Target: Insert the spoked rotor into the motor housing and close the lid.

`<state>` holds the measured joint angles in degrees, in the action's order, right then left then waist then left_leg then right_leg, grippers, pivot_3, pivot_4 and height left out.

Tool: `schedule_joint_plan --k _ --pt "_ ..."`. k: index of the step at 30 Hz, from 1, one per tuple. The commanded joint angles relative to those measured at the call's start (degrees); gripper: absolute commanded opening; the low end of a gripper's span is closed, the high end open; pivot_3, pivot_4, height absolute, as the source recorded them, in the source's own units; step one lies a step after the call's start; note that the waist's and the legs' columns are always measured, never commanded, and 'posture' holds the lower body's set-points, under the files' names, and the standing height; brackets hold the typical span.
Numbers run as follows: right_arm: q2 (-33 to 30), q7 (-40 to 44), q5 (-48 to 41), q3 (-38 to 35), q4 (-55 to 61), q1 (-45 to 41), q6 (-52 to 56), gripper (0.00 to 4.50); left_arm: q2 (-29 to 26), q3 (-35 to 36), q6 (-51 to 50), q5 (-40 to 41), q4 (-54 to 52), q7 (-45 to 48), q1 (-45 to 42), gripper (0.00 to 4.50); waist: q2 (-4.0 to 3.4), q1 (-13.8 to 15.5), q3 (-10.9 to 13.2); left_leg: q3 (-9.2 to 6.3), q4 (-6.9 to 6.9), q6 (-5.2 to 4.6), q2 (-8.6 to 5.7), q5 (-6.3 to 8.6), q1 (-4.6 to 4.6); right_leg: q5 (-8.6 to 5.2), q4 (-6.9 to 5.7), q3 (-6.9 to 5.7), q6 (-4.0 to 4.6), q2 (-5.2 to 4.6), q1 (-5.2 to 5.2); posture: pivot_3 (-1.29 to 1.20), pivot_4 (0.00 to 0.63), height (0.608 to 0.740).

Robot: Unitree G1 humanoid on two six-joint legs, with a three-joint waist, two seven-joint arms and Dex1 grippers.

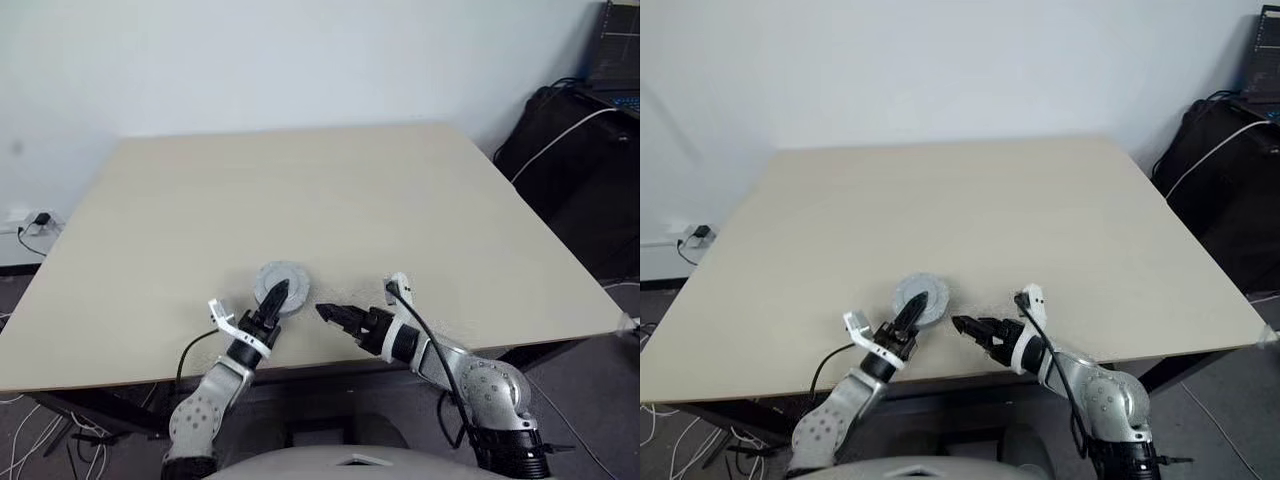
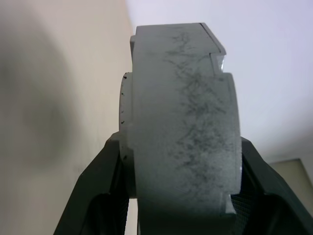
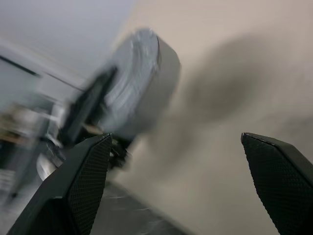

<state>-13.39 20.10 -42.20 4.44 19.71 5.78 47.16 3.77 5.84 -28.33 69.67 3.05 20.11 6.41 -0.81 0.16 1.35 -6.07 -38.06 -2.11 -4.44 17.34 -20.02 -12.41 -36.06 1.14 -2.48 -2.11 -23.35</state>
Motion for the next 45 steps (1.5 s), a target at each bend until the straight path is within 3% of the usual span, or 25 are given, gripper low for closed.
schedule_joint_plan --k 1,6,9,16,23,27,34,39,45 --pt "-2.15 1.17 13.30 6.20 2.07 0.50 -13.72 4.50 3.21 3.55 2.99 -1.12 3.09 -1.29 -6.79 2.14 0.03 0.10 0.01 0.02 -0.01 0.05 0.00 -0.03 0.01 0.02 0.00 -0.01 -0.03 0.01 -0.02 0.00 0.000 0.740" --pt "-2.30 -1.78 30.02 11.34 -4.65 2.28 -33.93 4.50 1.64 9.77 7.60 -4.29 16.09 -3.26 -19.85 2.14 0.49 0.98 0.07 0.13 -0.01 0.27 -0.02 -0.16 -0.01 0.07 0.00 0.09 -0.01 0.03 -0.03 0.00 0.000 0.740" --pt "-1.00 -3.08 33.79 11.19 -8.15 2.88 -39.63 4.50 1.11 12.34 10.81 -7.93 23.97 -3.13 -26.62 2.14 0.87 1.69 0.23 0.03 -0.10 0.37 -0.05 -0.23 -0.01 0.26 0.02 0.02 0.18 0.14 -0.04 0.00 0.000 0.740" --pt "0.75 -2.82 35.85 10.40 -10.95 3.53 -41.29 4.50 0.22 17.56 15.61 -14.33 40.01 -2.90 -38.81 2.14 0.93 1.63 0.22 0.13 -0.08 0.33 -0.06 -0.25 -0.02 0.35 0.02 0.16 0.28 0.41 -0.02 0.00 0.000 0.740" --pt "1.51 -3.42 37.70 9.97 -11.18 3.72 -40.43 4.50 -0.77 21.39 18.58 -19.46 51.44 -5.71 -45.69 2.14 0.96 1.38 0.24 0.12 -0.02 0.34 -0.02 -0.25 -0.03 0.36 -0.01 0.24 0.32 0.46 -0.09 0.00 0.000 0.740" --pt "1.78 -3.45 38.19 9.95 -11.17 3.78 -39.62 4.50 -0.91 23.03 18.68 -21.52 54.54 -7.55 -46.59 2.14 0.96 1.35 0.24 0.12 -0.02 0.34 -0.02 -0.25 -0.02 0.37 -0.02 0.24 0.33 0.45 -0.08 0.00 0.000 0.740" --pt "2.13 -3.16 39.07 10.20 -11.01 3.58 -38.34 4.50 -1.26 24.20 17.29 -24.22 55.15 -10.10 -45.05 4.47 0.90 1.25 0.02 0.13 -0.04 0.34 -0.02 -0.25 0.21 0.39 -0.04 0.25 0.33 0.42 0.01 0.00 0.000 0.740" --pt "2.50 -2.90 39.33 10.27 -11.09 3.36 -37.46 4.50 -1.44 23.49 12.08 -25.68 49.06 -13.03 -39.94 4.47 0.88 0.41 -0.11 0.13 -0.04 0.23 0.06 -0.18 0.60 0.26 -0.08 0.24 0.10 0.47 0.53 0.00 0.000 0.740" --pt "2.96 -2.64 38.74 9.75 -10.87 3.27 -35.02 4.50 -1.17 19.83 -2.03 -26.06 30.61 -17.75 -26.54 4.47 0.69 -0.91 -0.77 0.15 0.04 0.42 0.17 -0.15 0.76 0.35 -0.09 0.43 0.41 0.38 0.60 0.00 0.000 0.740"
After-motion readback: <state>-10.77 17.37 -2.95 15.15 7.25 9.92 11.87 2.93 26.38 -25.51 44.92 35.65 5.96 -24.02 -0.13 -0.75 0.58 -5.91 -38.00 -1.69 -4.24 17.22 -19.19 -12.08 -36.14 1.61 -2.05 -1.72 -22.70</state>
